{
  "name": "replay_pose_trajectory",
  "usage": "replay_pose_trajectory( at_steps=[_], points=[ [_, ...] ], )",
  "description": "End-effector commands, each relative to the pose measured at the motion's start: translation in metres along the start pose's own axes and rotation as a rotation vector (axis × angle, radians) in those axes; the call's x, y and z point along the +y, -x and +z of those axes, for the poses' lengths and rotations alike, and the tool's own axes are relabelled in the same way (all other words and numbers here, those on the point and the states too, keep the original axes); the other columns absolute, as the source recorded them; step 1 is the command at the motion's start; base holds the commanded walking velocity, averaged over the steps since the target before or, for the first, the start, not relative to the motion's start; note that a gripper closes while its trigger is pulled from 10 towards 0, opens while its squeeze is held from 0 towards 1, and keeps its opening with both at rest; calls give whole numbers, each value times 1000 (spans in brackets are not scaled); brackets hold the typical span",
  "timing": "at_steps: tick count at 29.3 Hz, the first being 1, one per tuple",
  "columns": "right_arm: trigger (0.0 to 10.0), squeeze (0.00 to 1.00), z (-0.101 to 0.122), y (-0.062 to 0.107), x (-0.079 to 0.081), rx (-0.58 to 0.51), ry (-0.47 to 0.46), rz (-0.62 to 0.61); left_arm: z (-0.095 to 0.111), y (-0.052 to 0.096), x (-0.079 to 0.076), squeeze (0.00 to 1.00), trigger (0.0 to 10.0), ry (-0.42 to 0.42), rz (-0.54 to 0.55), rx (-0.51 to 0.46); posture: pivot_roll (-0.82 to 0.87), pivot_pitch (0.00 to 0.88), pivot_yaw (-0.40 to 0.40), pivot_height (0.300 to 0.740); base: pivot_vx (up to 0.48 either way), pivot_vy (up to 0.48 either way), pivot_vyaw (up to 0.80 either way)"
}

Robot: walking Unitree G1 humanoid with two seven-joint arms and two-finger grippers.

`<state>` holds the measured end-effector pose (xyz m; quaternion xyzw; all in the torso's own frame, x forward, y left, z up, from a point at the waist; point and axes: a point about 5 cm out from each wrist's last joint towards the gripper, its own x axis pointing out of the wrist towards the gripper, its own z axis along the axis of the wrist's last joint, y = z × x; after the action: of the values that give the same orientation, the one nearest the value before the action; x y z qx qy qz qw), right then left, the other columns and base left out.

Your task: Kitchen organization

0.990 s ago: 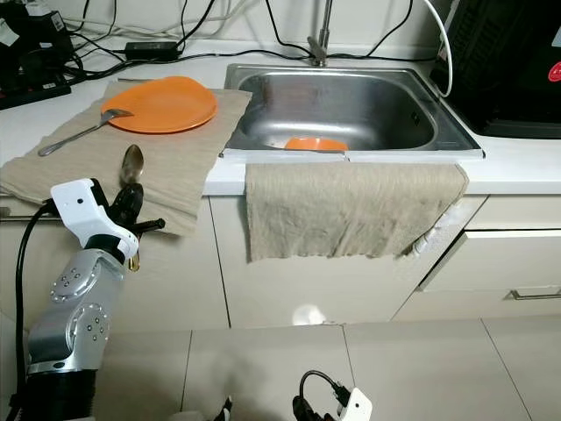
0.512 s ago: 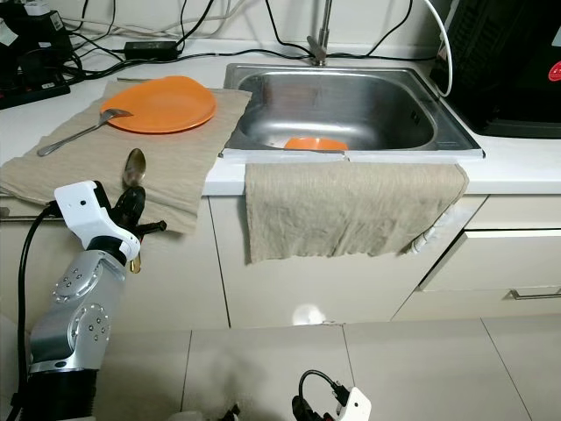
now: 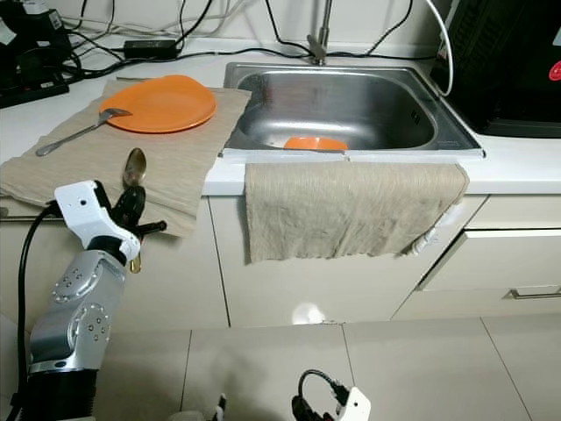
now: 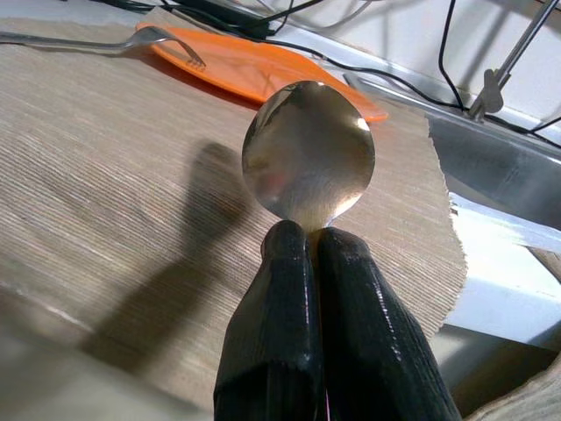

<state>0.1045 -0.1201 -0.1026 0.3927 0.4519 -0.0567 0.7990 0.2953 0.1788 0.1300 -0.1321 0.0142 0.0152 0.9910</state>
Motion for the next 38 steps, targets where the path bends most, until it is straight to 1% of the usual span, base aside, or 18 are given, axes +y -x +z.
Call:
replay_pose_trajectory(
  at_steps=[1,6,7,8,9,10,11,12,13,14,15,16,18,22,25,33,38],
  points=[
    [10000,0,137,-34,91,-236,1122,-87,4,0,-4,0,0,-16,-23,-23,126,0,-19,740,0,0,0],
    [10000,0,141,-33,96,-277,1098,-73,4,0,-4,0,0,-16,-25,-23,125,0,-19,740,0,0,0],
    [10000,0,150,-31,105,-347,1050,-52,4,0,-4,0,0,-17,-24,-23,129,0,-17,740,0,0,0],
    [10000,0,150,-31,105,-347,1050,-52,4,0,-4,0,0,-17,-24,-23,129,0,-17,740,0,0,0],
    [10000,0,177,-18,150,-581,951,86,5,0,-3,0,0,-21,-22,-23,131,0,-15,740,0,0,0],
    [10000,0,189,-5,175,-693,926,170,5,1,-2,0,0,-22,-20,-23,124,0,-14,740,0,0,0],
    [10000,0,189,-5,175,-693,926,170,5,1,-2,0,0,-22,-20,-23,124,0,-14,740,0,0,0],
    [10000,0,197,5,192,-757,921,222,5,1,-1,0,0,-22,-19,-23,119,0,-13,740,0,0,0],
    [10000,0,206,16,208,-801,906,245,4,0,-1,0,0,-21,-18,-18,118,0,-10,740,0,0,0],
    [10000,0,206,16,208,-801,906,245,4,0,-1,0,0,-21,-18,-18,118,0,-10,740,0,0,0],
    [10000,0,211,19,212,-806,862,244,3,0,-2,0,0,-20,-19,-17,113,0,-9,740,0,0,0],
    [10000,0,217,24,219,-827,838,255,3,-1,-4,0,0,-19,-26,-18,113,0,-9,740,0,0,0],
    [10000,0,224,31,229,-863,822,275,4,-2,-8,0,0,-21,-39,-20,108,0,-10,740,0,0,0],
    [10000,0,224,32,233,-867,830,274,4,-3,-8,0,0,-17,-39,-21,107,0,-11,740,0,0,0],
    [10000,0,224,35,238,-883,845,293,4,-2,-8,0,0,-16,-39,-23,108,0,-14,740,0,0,0],
    [10000,0,224,38,244,-899,857,307,4,-1,-8,0,0,-14,-33,-24,116,0,-20,740,0,0,0],
    [10000,0,223,37,243,-897,855,306,5,-1,-9,0,0,-13,-36,-26,116,0,-20,740,0,0,0]
  ],
)
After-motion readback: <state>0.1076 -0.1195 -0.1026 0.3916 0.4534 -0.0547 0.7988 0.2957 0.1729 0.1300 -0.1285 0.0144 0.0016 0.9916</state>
